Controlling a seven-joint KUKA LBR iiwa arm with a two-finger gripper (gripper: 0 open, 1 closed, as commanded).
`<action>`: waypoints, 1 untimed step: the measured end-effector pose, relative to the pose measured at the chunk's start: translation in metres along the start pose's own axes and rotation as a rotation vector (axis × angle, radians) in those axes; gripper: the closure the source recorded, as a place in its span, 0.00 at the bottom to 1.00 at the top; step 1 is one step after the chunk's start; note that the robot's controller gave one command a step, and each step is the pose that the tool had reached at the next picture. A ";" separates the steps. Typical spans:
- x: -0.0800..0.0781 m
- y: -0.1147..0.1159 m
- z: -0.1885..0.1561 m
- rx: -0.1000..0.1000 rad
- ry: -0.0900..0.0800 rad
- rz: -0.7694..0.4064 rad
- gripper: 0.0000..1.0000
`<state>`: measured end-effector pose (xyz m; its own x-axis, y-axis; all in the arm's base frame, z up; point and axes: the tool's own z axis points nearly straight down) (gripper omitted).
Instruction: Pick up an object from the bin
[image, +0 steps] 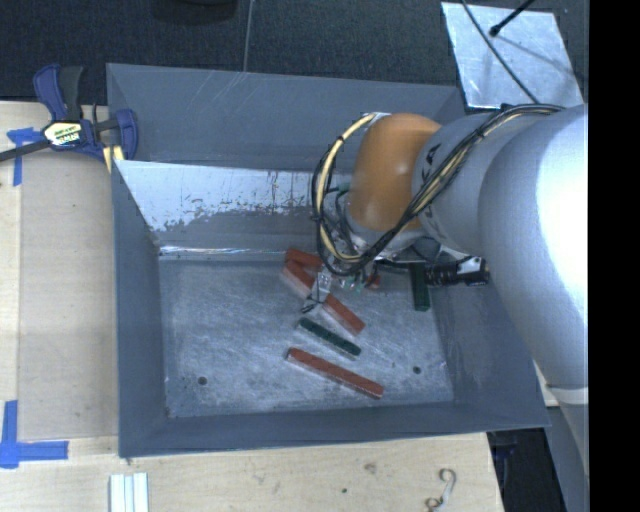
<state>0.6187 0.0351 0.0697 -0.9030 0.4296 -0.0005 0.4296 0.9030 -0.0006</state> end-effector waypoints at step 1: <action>0.000 0.000 0.000 0.000 0.000 -0.003 0.00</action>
Offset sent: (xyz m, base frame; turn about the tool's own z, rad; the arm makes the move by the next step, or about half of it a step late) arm 0.0000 0.0000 0.0000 0.0000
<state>0.6189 0.0345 0.0701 -0.9041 0.4272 -0.0007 0.4272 0.9041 -0.0003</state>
